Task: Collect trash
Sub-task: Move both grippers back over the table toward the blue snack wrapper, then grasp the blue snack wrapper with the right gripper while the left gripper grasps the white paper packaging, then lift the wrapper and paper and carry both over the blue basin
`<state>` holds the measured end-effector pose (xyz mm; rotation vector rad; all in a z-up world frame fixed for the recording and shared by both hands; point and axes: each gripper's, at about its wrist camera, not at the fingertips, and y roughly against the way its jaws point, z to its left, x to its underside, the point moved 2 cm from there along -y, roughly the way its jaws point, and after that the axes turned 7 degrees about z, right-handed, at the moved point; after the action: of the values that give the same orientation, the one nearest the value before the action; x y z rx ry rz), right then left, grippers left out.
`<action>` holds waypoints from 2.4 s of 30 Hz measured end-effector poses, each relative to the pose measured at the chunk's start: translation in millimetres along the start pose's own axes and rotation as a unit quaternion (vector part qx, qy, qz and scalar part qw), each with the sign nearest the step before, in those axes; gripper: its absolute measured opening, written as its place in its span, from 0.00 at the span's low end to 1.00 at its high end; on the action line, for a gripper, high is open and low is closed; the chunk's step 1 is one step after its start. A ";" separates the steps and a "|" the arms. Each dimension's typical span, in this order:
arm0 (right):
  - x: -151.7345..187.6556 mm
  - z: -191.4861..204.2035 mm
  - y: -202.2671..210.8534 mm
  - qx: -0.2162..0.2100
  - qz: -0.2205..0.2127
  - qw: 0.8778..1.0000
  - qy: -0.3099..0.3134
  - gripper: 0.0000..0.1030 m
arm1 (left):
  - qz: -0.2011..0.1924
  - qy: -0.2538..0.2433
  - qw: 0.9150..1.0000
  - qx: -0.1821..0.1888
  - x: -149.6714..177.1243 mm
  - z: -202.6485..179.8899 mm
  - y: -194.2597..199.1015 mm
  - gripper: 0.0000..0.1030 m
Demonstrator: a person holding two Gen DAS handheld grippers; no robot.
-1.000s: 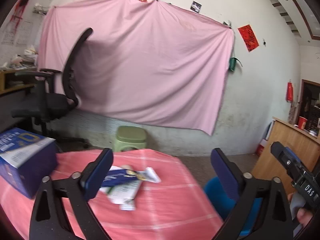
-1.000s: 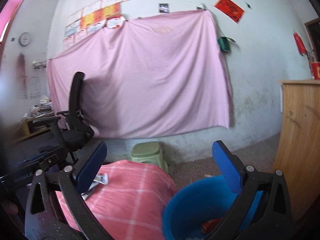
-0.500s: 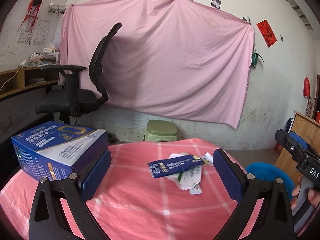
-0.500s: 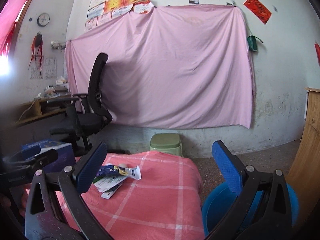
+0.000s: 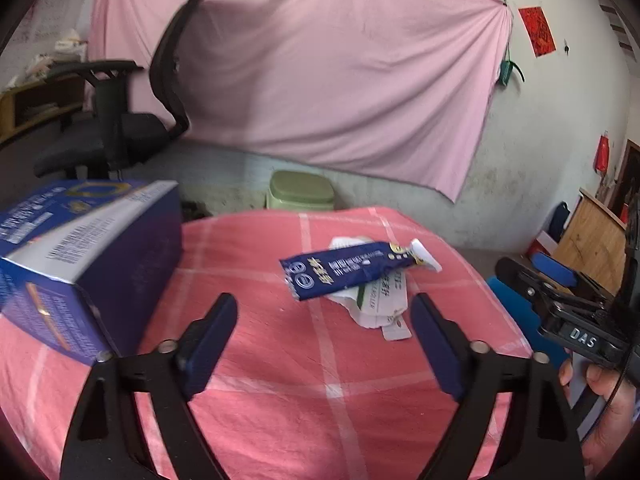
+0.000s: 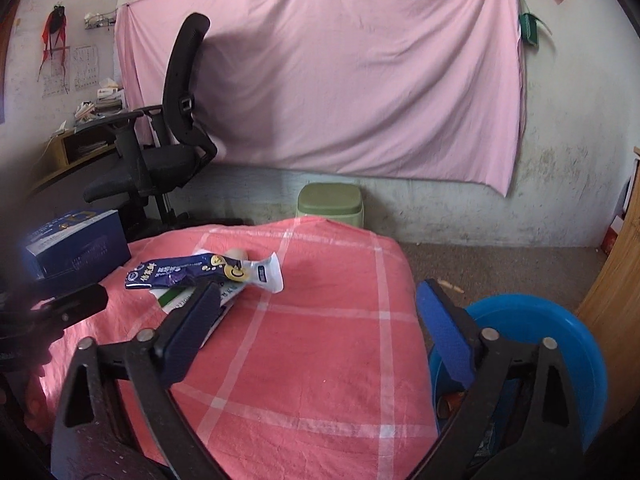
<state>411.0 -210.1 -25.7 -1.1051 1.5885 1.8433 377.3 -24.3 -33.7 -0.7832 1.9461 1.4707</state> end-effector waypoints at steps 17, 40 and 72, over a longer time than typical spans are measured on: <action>-7.8 34.5 -66.4 0.016 0.102 0.988 0.118 0.73 | 0.098 0.036 0.992 0.072 -17.1 15.3 -53.8 0.42; -7.1 30.9 -66.6 -0.020 0.104 0.987 0.117 0.27 | 0.079 0.031 0.991 0.100 -25.0 12.1 -54.7 0.26; 1.5 0.9 23.5 -0.090 -0.038 0.995 -0.004 0.27 | -0.142 0.000 0.988 0.064 -19.1 -25.8 48.1 0.22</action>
<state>391.7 -214.7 -13.1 -1.2160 1.3772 1.9668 351.9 -36.4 16.8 -0.9565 1.8220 1.1647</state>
